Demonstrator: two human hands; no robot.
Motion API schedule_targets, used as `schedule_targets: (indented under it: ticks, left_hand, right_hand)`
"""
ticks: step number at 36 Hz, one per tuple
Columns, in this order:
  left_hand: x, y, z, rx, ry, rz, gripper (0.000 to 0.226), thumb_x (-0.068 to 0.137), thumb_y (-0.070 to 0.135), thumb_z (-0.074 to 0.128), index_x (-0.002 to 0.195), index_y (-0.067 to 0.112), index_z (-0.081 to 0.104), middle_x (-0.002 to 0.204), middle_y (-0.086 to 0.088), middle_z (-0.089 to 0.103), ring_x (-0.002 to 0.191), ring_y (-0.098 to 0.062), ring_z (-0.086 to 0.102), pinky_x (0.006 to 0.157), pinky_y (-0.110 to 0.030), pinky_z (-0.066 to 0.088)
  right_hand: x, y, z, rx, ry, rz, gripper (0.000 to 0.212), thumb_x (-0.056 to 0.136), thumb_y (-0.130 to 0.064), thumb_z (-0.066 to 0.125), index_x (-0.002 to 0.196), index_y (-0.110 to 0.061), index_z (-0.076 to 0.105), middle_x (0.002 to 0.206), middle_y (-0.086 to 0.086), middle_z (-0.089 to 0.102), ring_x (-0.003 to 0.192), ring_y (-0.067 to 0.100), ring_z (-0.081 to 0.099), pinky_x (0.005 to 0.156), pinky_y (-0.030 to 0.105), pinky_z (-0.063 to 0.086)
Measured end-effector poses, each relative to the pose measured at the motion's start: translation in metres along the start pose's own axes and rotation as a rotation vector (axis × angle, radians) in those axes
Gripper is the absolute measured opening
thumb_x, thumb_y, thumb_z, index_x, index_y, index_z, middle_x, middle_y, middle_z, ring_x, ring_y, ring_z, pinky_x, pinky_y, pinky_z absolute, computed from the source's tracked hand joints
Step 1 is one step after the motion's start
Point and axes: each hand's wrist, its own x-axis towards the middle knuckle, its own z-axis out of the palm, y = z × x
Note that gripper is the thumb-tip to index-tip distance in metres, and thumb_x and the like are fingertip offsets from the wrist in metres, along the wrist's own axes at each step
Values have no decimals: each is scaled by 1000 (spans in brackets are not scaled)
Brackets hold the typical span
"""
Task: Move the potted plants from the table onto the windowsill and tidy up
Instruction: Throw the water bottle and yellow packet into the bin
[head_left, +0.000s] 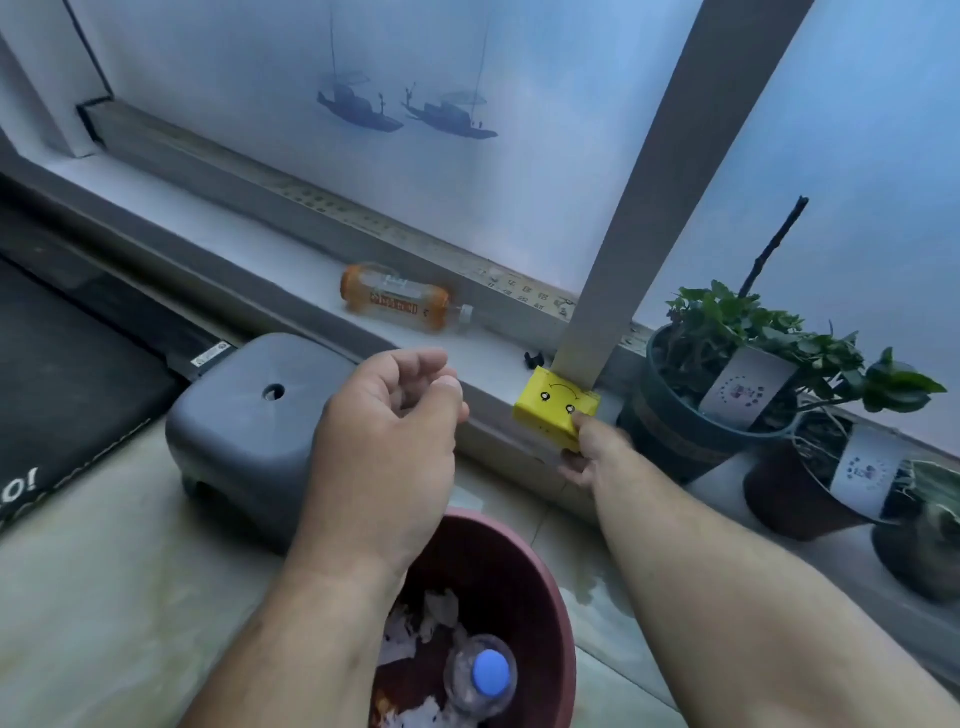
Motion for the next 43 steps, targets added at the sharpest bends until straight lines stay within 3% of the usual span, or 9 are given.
schedule_targets:
  ticks: [4, 8, 12, 15, 18, 24, 29, 37, 43]
  left_hand:
    - [1, -4, -3, 52, 18, 11, 11, 94, 23, 65, 99, 32, 70, 92, 13, 76, 87, -8, 74, 85, -37, 59]
    - [4, -5, 1, 51, 17, -20, 10, 94, 22, 65, 99, 30, 70, 90, 12, 76, 88, -9, 74, 87, -39, 60]
    - [9, -2, 6, 24, 14, -30, 11, 94, 19, 65, 101, 27, 69, 84, 11, 75, 85, -10, 74, 83, -36, 59]
    - [15, 2, 7, -13, 24, -21, 11, 94, 15, 62, 98, 24, 66, 87, 7, 73, 80, -10, 72, 70, -28, 57]
    - [16, 4, 7, -40, 40, -17, 12, 94, 14, 61, 94, 26, 64, 95, 3, 72, 76, -8, 72, 74, -30, 58]
    - [14, 8, 4, -46, 39, 2, 12, 95, 14, 62, 94, 26, 64, 89, 5, 70, 75, -6, 70, 78, -30, 57]
    - [11, 10, -9, -36, 78, 8, 12, 94, 17, 62, 97, 28, 65, 95, 6, 72, 83, -8, 73, 79, -30, 58]
    - [12, -1, -25, 95, 99, -25, 12, 93, 19, 62, 98, 29, 66, 88, 8, 72, 89, -12, 72, 88, -39, 59]
    - [12, -30, -35, 651, -110, -104, 30, 96, 26, 58, 125, 23, 62, 114, 10, 64, 109, -11, 60, 94, -26, 44]
  right_hand:
    - [3, -1, 0, 107, 1, 5, 19, 102, -23, 61, 117, -12, 55, 134, 14, 60, 122, 29, 61, 94, 39, 56]
    - [-5, -2, -7, 97, 48, -115, 27, 94, -21, 72, 115, -6, 63, 113, 13, 66, 77, 21, 66, 52, 28, 59]
    - [-52, -2, -25, -105, -95, -291, 19, 92, -25, 75, 96, -12, 62, 104, 10, 69, 85, 21, 66, 88, 40, 59]
    - [-97, 3, -43, -370, -299, -464, 23, 90, -27, 77, 104, -11, 70, 97, 8, 76, 78, 13, 65, 67, 26, 55]
    - [-132, 18, -47, -632, -457, -483, 27, 87, -30, 80, 104, -11, 70, 90, 12, 76, 67, 9, 62, 55, 23, 48]
    - [-157, 68, -15, -1140, -440, -566, 30, 84, -47, 76, 86, -19, 65, 77, -7, 66, 68, 11, 57, 58, 28, 43]
    - [-154, 82, -5, -1397, -410, -688, 23, 94, -40, 60, 106, -23, 70, 108, 0, 74, 102, 22, 67, 84, 36, 56]
    - [-147, 43, -79, -1255, -227, -665, 18, 92, -44, 66, 100, -28, 71, 96, -12, 72, 89, 8, 66, 79, 29, 52]
    - [-157, 55, -129, -896, -233, -423, 9, 95, -30, 68, 90, -23, 72, 84, -1, 77, 81, 14, 75, 71, 37, 63]
